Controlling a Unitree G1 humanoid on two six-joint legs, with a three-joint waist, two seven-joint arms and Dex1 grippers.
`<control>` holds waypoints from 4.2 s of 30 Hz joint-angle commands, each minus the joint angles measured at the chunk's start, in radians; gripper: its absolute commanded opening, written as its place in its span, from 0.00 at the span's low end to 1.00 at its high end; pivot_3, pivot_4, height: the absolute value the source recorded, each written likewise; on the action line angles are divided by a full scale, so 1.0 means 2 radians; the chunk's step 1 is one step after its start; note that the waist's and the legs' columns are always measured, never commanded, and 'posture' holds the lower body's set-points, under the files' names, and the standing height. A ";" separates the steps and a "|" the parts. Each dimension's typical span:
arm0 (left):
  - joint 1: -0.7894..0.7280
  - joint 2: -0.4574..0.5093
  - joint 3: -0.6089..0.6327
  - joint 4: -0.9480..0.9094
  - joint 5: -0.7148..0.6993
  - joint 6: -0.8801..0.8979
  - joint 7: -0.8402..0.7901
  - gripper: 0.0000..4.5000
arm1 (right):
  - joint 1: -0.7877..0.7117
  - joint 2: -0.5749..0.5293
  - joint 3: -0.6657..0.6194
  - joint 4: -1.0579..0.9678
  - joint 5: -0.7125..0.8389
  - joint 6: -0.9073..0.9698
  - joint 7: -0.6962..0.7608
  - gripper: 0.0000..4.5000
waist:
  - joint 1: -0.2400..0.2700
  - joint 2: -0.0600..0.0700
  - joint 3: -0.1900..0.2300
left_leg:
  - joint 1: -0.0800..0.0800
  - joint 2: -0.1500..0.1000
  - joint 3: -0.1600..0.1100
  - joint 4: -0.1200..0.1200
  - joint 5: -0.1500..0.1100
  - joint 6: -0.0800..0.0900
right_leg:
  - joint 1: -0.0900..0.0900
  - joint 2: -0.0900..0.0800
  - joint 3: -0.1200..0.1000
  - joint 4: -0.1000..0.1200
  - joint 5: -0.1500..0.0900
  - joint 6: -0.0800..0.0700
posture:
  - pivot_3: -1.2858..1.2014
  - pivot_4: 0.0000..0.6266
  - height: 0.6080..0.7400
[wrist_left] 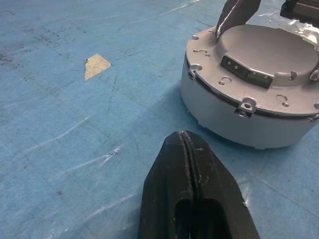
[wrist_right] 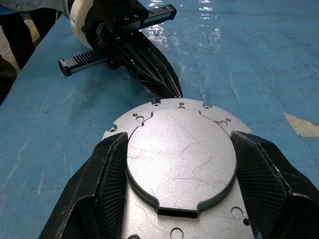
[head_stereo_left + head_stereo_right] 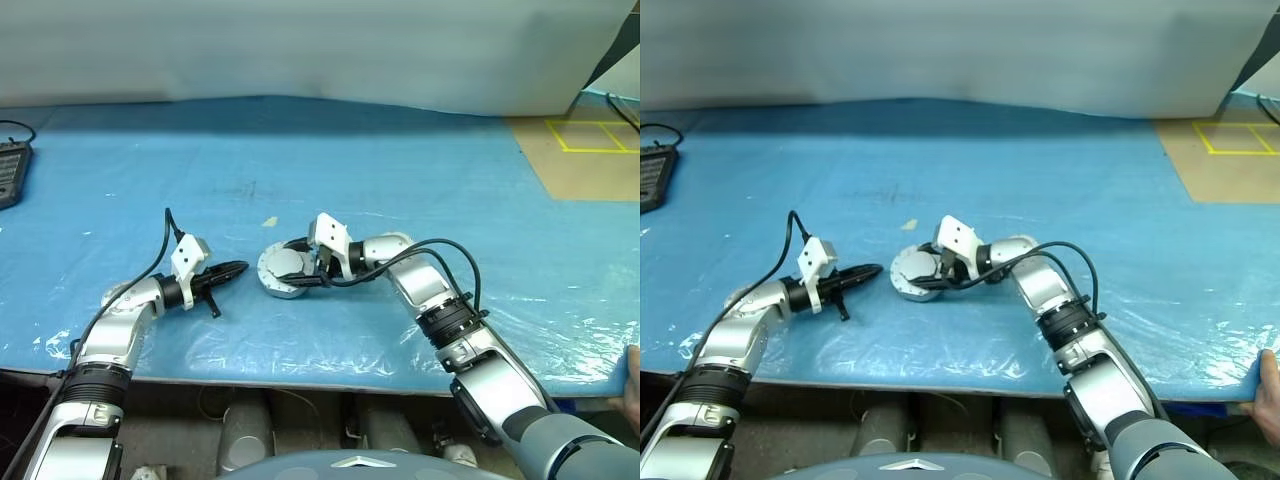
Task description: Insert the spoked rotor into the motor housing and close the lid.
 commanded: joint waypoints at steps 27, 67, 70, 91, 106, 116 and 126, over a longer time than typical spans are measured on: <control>-0.001 0.003 0.005 -0.011 -0.004 -0.004 -0.003 0.00 | -0.001 -0.012 0.020 -0.029 -0.014 0.056 -0.014 0.64 | 0.000 0.000 0.000 | -0.001 0.000 0.000 -0.002 0.000 -0.001 | 0.000 0.000 0.000 -0.003 0.000 0.000 | 0.52 0.24 1.00; -0.010 -0.019 0.025 -0.036 -0.045 0.028 0.011 0.00 | -0.007 -0.031 0.060 0.004 -0.060 0.047 -0.026 0.64 | 0.000 0.000 0.000 | 0.004 0.000 0.000 -0.003 0.000 0.000 | 0.003 0.000 0.000 -0.004 -0.001 0.001 | 0.52 0.24 1.00; -0.020 -0.027 0.038 -0.058 -0.081 0.056 0.006 0.00 | -0.007 -0.032 0.060 0.009 -0.061 0.044 -0.026 0.64 | 0.000 0.000 0.000 | 0.004 0.000 0.000 -0.003 0.000 0.000 | 0.003 0.000 0.000 -0.003 0.000 0.001 | 0.52 0.24 1.00; 0.000 -0.014 -0.023 -0.046 -0.024 0.061 -0.028 0.00 | -0.007 -0.037 0.050 0.005 -0.057 0.046 -0.035 0.64 | 0.000 0.001 -0.001 | 0.004 0.000 0.000 -0.003 0.000 0.000 | 0.004 0.000 0.000 -0.003 -0.002 0.004 | 0.52 0.24 1.00; -0.015 -0.015 -0.027 -0.022 -0.015 0.044 -0.028 0.00 | -0.013 -0.032 -0.028 -0.058 0.028 0.082 -0.023 1.00 | 0.002 0.003 -0.002 | 0.003 -0.001 0.000 -0.003 0.000 0.000 | 0.003 -0.001 0.000 -0.004 -0.002 0.004 | 0.52 0.24 1.00; -0.011 -0.017 -0.026 -0.024 -0.018 0.037 -0.030 0.00 | -0.012 -0.039 -0.096 -0.138 0.131 0.181 -0.006 1.00 | 0.001 0.003 -0.002 | -0.001 -0.001 0.000 -0.004 0.000 -0.001 | 0.000 0.000 0.000 -0.005 -0.001 0.001 | 0.52 0.24 1.00; -0.016 -0.021 -0.026 -0.018 -0.017 0.033 -0.030 0.00 | 0.005 -0.040 -0.158 -0.105 0.175 0.330 -0.090 1.00 | 0.002 0.003 -0.002 | -0.001 -0.001 0.000 -0.004 0.001 -0.001 | 0.000 0.000 0.000 -0.005 -0.001 0.001 | 0.52 0.24 1.00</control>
